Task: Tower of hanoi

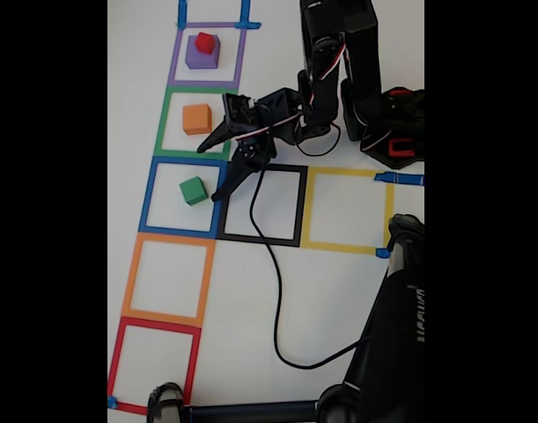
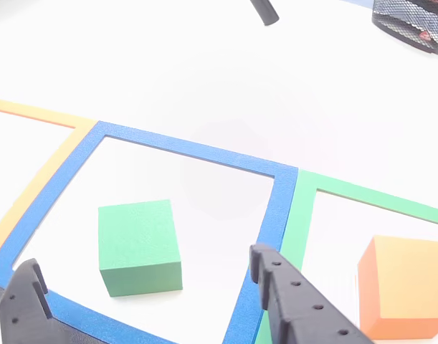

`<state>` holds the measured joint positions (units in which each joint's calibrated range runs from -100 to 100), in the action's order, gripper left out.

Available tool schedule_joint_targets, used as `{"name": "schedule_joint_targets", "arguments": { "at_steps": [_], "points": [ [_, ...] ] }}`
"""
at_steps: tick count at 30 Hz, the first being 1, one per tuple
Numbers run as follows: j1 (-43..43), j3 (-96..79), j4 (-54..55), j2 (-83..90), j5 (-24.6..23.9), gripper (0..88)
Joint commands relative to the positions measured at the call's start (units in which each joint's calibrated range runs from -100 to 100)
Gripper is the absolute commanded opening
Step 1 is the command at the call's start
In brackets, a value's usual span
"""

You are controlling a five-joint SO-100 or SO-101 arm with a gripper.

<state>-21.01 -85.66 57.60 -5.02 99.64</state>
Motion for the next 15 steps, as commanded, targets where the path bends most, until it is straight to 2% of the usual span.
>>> {"name": "schedule_joint_targets", "arguments": {
  "at_steps": [1, 15],
  "points": [
    [-1.2, 5.9, 2.5, -5.0, 0.4, 33.5],
    [-3.8, 15.7, 6.8, -18.1, 0.4, 33.0]
  ]
}}
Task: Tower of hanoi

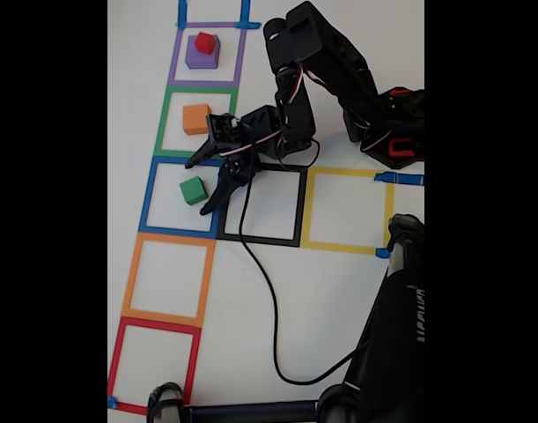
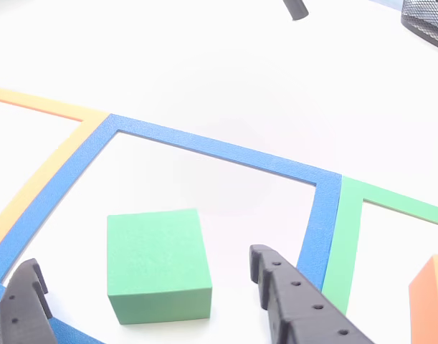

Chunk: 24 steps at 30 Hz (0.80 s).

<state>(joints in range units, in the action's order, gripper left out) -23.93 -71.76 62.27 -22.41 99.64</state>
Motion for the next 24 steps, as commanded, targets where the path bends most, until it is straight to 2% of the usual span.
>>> {"name": "schedule_joint_targets", "arguments": {
  "at_steps": [1, 18, 24],
  "points": [
    [-1.0, 2.0, 2.3, -1.1, 0.4, 33.0],
    [-2.9, 6.4, 4.0, -6.1, 0.4, 28.5],
    [-3.3, 6.7, 4.0, -6.2, 0.4, 24.0]
  ]
}}
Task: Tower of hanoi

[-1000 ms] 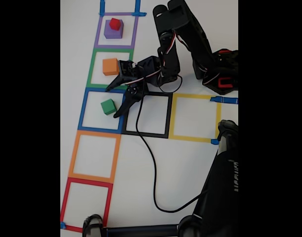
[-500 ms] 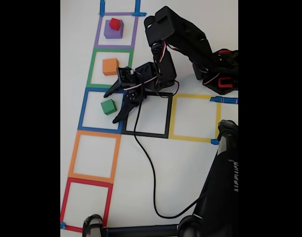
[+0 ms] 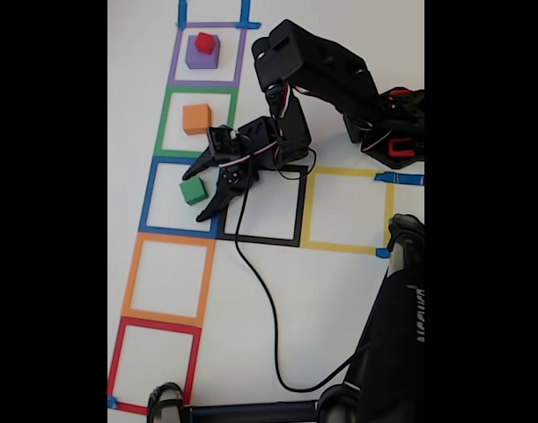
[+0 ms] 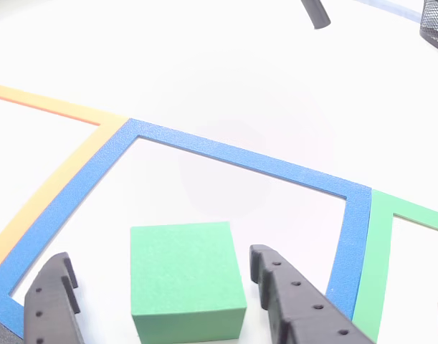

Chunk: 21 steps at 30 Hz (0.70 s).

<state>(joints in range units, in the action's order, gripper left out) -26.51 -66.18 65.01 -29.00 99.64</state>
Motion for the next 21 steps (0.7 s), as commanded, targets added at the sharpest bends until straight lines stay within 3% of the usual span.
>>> {"name": "schedule_joint_targets", "arguments": {
  "at_steps": [1, 21],
  "points": [
    [-0.8, 1.1, 1.2, 0.4, 0.4, 22.7],
    [-0.8, 0.8, 0.8, 1.7, 0.4, 2.9]
  ]
}}
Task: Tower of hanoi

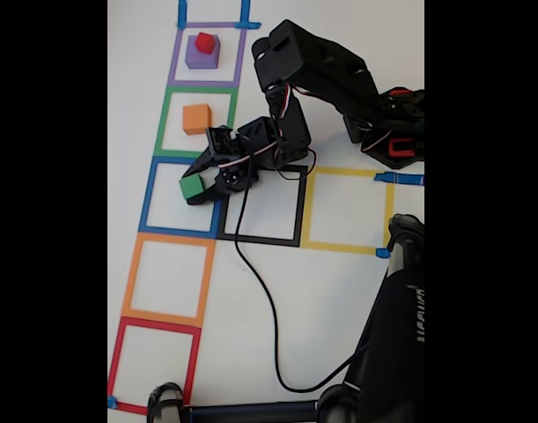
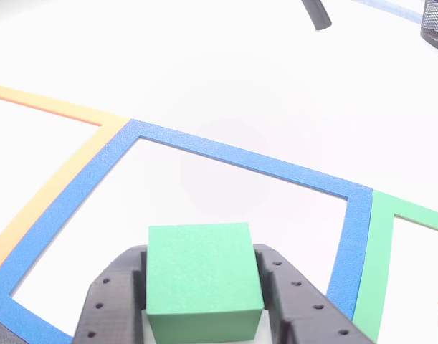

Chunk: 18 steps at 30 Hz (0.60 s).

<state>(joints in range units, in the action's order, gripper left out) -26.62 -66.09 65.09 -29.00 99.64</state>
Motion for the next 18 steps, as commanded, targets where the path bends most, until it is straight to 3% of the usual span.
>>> {"name": "schedule_joint_targets", "arguments": {
  "at_steps": [1, 7, 18],
  "points": [
    [-0.7, 0.6, 0.4, 2.2, 0.4, 2.7],
    [-0.5, 0.4, -9.4, 12.7, 0.4, 2.5],
    [5.0, 6.0, -57.2, 48.7, 0.4, 3.2]
  ]
}}
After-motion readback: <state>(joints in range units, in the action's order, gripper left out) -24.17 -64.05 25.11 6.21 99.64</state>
